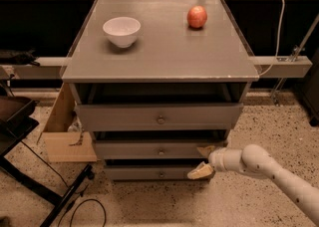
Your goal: Close middle drawer
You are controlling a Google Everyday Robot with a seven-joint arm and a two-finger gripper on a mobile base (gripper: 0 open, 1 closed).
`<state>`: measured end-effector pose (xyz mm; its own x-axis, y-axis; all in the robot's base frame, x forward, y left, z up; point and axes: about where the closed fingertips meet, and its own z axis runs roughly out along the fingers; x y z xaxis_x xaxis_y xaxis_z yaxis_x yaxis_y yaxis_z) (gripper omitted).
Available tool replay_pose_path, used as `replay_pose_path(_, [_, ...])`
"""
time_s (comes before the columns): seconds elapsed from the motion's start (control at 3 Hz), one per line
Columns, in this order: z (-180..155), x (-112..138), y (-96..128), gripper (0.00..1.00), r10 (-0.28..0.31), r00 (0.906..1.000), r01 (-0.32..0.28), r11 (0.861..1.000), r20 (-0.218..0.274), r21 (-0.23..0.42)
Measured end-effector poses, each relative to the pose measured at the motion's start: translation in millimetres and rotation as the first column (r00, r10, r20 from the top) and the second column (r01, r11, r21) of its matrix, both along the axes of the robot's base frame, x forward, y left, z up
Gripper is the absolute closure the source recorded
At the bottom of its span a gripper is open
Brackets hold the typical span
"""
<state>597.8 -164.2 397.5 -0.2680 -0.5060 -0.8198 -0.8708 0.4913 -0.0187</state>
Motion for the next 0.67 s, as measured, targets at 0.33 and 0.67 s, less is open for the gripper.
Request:
replay_pose_path(0.33, [0,0,0,0.27,0.000,1.0000,0.000,1.000,0.000,0.000])
replay_pose_path(0.67, [15,-30,-2,0.50,0.042,0.9991,-0.042,0.998,-0.007,-0.047])
